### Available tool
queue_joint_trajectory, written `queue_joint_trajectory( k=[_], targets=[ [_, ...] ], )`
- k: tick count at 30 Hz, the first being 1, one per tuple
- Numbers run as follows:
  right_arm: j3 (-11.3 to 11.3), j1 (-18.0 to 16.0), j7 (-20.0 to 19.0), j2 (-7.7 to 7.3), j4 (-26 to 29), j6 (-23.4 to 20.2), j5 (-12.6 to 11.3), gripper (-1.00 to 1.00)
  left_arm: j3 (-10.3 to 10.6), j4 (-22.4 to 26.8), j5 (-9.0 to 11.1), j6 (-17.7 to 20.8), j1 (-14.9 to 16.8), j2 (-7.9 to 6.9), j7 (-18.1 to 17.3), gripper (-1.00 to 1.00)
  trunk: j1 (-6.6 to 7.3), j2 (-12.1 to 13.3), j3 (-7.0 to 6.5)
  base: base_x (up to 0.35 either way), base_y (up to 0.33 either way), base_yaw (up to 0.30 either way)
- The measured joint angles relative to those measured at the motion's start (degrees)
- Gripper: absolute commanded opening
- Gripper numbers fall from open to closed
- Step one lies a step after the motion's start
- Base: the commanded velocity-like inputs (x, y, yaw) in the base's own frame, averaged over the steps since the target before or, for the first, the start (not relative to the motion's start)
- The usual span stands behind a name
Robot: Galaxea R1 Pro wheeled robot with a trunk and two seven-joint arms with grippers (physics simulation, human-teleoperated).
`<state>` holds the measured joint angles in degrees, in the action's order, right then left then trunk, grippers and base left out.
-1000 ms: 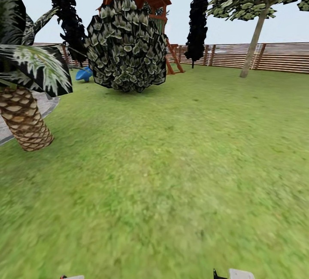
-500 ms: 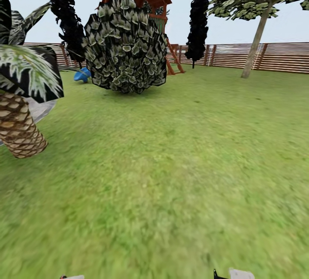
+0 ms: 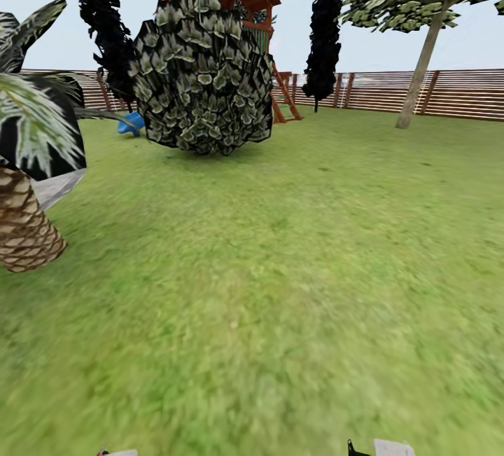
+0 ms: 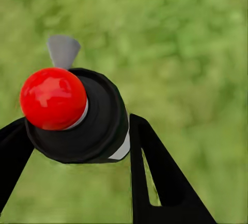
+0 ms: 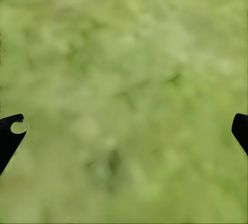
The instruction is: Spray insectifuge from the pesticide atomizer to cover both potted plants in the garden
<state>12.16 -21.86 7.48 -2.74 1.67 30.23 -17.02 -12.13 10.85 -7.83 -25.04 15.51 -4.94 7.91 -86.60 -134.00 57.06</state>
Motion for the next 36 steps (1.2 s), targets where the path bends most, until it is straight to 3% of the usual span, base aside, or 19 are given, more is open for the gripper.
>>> queue_joint_trajectory(
  k=[17,36],
  targets=[
    [0.0,0.0,0.0,0.01,0.0,0.0,0.0,1.0,0.0,0.0,0.0,0.0,0.0,0.0,0.0,-1.0,0.0,0.0,0.0,0.34,0.0,0.084],
    [0.0,0.0,0.0,0.01,0.0,0.0,0.1,1.0,0.0,0.0,0.0,0.0,0.0,0.0,0.0,-1.0,0.0,0.0,0.0,0.34,0.0,0.004]
  ],
)
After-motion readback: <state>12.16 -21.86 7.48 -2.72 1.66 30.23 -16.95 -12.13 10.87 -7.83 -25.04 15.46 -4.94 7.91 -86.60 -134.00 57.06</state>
